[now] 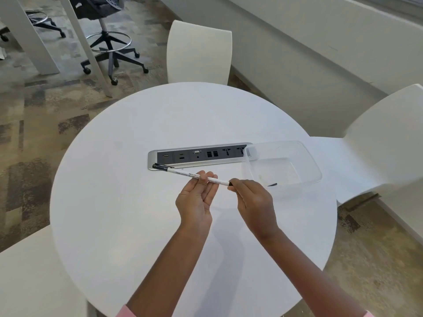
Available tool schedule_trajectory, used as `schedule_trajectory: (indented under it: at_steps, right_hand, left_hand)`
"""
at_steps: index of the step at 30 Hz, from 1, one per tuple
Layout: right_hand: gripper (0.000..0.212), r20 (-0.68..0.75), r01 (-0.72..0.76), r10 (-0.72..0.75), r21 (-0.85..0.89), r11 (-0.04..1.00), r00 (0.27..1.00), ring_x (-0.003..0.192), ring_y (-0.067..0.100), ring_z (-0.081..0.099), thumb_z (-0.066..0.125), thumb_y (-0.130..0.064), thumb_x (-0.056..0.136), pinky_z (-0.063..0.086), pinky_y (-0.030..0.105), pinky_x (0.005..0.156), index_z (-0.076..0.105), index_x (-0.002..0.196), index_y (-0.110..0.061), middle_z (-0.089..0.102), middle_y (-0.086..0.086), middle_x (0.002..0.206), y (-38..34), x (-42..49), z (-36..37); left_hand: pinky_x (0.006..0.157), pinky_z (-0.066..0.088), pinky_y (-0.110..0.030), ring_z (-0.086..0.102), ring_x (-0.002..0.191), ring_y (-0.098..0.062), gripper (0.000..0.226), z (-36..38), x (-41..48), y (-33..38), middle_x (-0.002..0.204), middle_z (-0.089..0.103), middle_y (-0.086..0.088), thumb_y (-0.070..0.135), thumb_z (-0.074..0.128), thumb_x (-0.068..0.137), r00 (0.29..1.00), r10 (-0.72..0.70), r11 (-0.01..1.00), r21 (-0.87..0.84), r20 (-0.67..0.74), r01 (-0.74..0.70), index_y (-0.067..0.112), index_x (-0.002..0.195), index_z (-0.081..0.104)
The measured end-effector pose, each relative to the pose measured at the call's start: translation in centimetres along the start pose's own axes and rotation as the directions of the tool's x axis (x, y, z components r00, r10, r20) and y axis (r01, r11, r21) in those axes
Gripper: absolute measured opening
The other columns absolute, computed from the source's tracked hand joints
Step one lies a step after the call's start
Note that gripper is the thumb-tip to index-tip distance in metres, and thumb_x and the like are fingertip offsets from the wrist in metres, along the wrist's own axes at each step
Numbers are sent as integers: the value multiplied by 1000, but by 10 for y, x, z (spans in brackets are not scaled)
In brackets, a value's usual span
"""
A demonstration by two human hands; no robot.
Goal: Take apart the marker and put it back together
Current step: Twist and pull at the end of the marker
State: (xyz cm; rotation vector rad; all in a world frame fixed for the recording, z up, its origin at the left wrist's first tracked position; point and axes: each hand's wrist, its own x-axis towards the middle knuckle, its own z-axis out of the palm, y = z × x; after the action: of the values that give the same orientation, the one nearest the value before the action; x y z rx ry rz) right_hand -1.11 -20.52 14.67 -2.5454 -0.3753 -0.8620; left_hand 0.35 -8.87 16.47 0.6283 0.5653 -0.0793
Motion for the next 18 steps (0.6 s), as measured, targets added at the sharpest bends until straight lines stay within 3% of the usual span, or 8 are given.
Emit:
schedule_trajectory:
  at_steps: [2, 3, 5, 8, 10, 12, 15, 18]
  right_hand:
    - [10, 9, 73, -73, -35, 997, 997, 54, 24, 63, 66, 5, 70, 48, 24, 52, 69, 78, 1, 69, 9, 62, 5, 1, -1]
    - [8, 42, 19, -19, 23, 1000, 999, 55, 23, 63, 66, 3, 72, 48, 22, 54, 70, 80, 0, 69, 9, 64, 4, 2, -2]
    - [8, 192, -294, 247, 284, 913, 950, 61, 16, 63, 66, -1, 77, 45, 13, 59, 70, 82, -6, 70, 2, 68, -1, 5, -6]
    - [14, 491, -696, 494, 539, 475, 717, 62, 3, 63, 67, -11, 80, 50, 10, 62, 66, 85, -24, 67, -7, 66, -4, 8, -8]
    - [5, 601, -780, 518, 573, 251, 608, 61, 6, 65, 61, -21, 85, 52, 14, 57, 65, 86, -24, 67, -6, 60, -4, 8, -9]
    - [18, 674, -824, 521, 557, 106, 523, 56, 7, 64, 55, -27, 89, 51, 14, 52, 67, 79, -18, 67, -5, 55, -5, 7, -9]
    - [21, 720, -848, 515, 530, 26, 466, 53, 4, 63, 55, -22, 89, 51, 13, 51, 67, 75, -11, 65, -1, 58, -4, 7, -10]
    - [14, 704, -823, 502, 567, 28, 502, 56, 5, 64, 56, -8, 87, 53, 13, 57, 66, 78, -10, 64, 5, 66, -4, 9, -12]
  left_hand:
    - [58, 59, -22, 70, 58, -11, 9, -1, 1, 2, 58, 72, -3, -2, 57, 84, 1000, -14, 1000, -7, -14, 14, 3, 78, 62]
    - [59, 59, -22, 70, 58, -12, 9, -2, 2, 3, 58, 72, -3, -2, 57, 84, 1000, -14, 1000, 1, -14, 14, 3, 78, 62]
    - [61, 59, -23, 70, 59, -12, 8, -4, 4, 5, 59, 72, -2, -1, 58, 84, 1000, -10, 1000, 26, -9, 10, 3, 79, 63]
    - [62, 59, -22, 70, 60, -11, 8, -6, 5, 7, 60, 73, -2, 0, 58, 84, 1000, -11, 999, 46, -1, 11, 3, 79, 64]
    - [61, 59, -22, 70, 60, -11, 7, -6, 5, 6, 60, 73, -2, 1, 59, 84, 1000, -11, 998, 56, -4, 11, 4, 79, 64]
    - [61, 59, -22, 70, 60, -12, 8, -6, 5, 6, 60, 73, -2, 1, 59, 84, 1000, -15, 998, 57, -7, 15, 4, 79, 63]
    - [62, 59, -22, 70, 61, -11, 7, -7, 5, 6, 60, 73, -2, 1, 59, 84, 1000, -18, 997, 70, -1, 18, 4, 80, 63]
    - [63, 59, -22, 70, 61, -11, 8, -8, 5, 6, 61, 73, -2, 0, 58, 84, 1000, -16, 997, 71, 1, 16, 4, 79, 64]
